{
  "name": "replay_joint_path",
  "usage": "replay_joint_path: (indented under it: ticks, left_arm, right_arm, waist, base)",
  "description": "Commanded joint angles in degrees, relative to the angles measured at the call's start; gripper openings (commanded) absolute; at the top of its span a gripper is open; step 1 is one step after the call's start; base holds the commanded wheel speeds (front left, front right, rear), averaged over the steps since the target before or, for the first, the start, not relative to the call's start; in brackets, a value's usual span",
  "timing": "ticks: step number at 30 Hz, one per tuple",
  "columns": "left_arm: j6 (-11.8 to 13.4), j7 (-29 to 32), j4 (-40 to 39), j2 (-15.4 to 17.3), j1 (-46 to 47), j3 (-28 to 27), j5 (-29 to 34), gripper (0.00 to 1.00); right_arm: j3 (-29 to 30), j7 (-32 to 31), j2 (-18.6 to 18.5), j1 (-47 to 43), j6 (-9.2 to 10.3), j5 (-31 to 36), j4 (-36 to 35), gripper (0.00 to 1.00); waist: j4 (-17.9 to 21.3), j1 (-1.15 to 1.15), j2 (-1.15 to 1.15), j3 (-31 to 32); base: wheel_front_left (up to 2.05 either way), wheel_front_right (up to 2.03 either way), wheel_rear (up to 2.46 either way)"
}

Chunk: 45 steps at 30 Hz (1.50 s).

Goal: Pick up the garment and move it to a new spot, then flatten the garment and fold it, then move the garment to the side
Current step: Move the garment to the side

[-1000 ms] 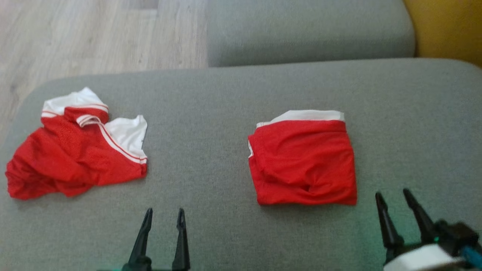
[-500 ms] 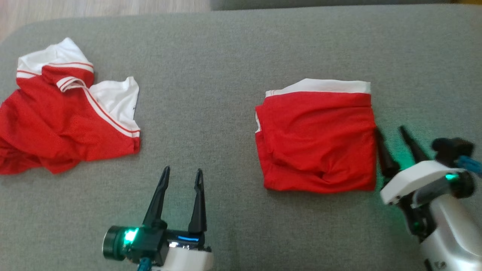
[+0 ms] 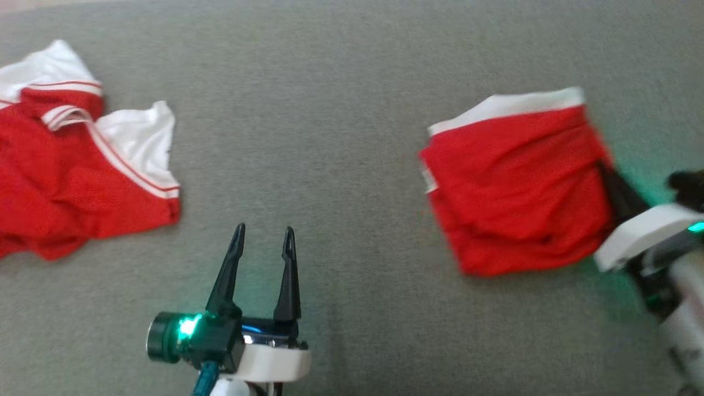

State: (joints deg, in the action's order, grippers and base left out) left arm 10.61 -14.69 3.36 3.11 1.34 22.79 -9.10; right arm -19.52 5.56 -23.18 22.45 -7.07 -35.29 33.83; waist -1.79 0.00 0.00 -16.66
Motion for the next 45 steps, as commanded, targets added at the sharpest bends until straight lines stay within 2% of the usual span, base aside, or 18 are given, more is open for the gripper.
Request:
replay_joint_path:
  ticks: [1,2,11,16,17,18,22,26,30,34,39,45]
  left_arm:
    - [0.0,-0.3,-2.5,-0.2,2.7,-1.7,0.5,1.00]
    - [0.0,-0.3,-2.5,-0.2,2.7,-1.7,0.5,1.00]
    - [-2.2,-0.3,-3.0,-0.2,7.8,-1.1,2.8,1.00]
    - [-3.4,-0.3,-2.6,-0.2,10.1,-2.0,3.8,1.00]
    - [-3.7,-0.3,-2.4,-0.2,10.4,-2.1,3.9,1.00]
    - [-4.0,-0.3,-2.1,-0.2,10.8,-2.1,4.0,1.00]
    - [-4.3,-0.3,-1.4,-0.2,11.8,-1.8,3.3,1.00]
    - [-3.5,-0.3,-2.9,-0.2,11.5,-1.5,1.6,1.00]
    - [-1.8,-0.3,-2.3,-0.2,9.1,-1.5,-0.3,1.00]
    - [0.8,-0.3,0.1,-0.2,5.9,-3.2,-2.0,1.00]
    - [0.6,-0.3,1.0,-0.2,2.0,-4.7,-2.7,1.00]
    - [0.1,-0.3,-1.2,-0.2,-2.3,-7.4,-1.6,1.00]
  right_arm:
    - [0.2,0.5,-4.7,2.5,-0.42,1.3,-0.7,0.00]
    - [0.2,0.5,-4.7,2.5,-0.42,1.3,-0.7,0.00]
    - [6.3,0.9,-18.8,5.8,-0.42,5.2,2.0,0.00]
    - [12.4,1.9,-22.4,7.8,-0.42,9.4,3.0,0.00]
    - [14.1,2.6,-22.4,8.6,-0.42,10.9,3.3,0.54]
    - [15.7,3.5,-22.2,9.4,-0.42,12.8,3.7,1.00]
    - [18.6,4.1,-16.9,10.2,-0.42,18.9,3.6,1.00]
    - [17.5,4.0,-8.9,7.6,-0.42,22.2,1.1,1.00]
    - [13.8,4.8,-0.2,2.1,-0.42,21.0,-1.4,1.00]
    - [9.3,7.5,6.8,-3.6,-0.42,16.6,-2.2,1.00]
    - [7.5,9.3,12.9,-10.2,-0.42,12.5,-5.4,1.00]
    - [10.9,9.4,15.5,-18.8,-0.42,16.9,-19.5,1.00]
  waist:
    - [2.8,0.00,0.00,-2.6]
    - [2.8,0.00,0.00,-2.6]
    - [6.6,0.00,0.00,-9.4]
    - [7.7,0.00,0.00,-12.6]
    - [8.0,0.00,0.00,-12.9]
    - [8.0,0.00,0.00,-12.9]
    - [7.9,0.00,0.00,-11.0]
    - [6.7,0.00,0.00,-6.4]
    - [4.4,0.00,0.00,-0.7]
    - [2.0,0.00,0.00,5.8]
    - [-0.4,0.00,0.00,13.9]
    - [-1.0,0.00,0.00,19.2]
  base:
    - [0.00,0.00,0.00]
    - [0.00,0.00,0.00]
    - [0.00,0.00,0.00]
    - [0.00,0.00,0.00]
    - [0.00,0.00,0.00]
    - [0.00,0.00,0.00]
    - [0.00,0.00,0.00]
    - [0.00,0.00,0.00]
    - [0.00,0.00,0.00]
    - [0.00,0.00,0.00]
    - [0.00,0.00,0.00]
    - [0.00,0.00,0.00]
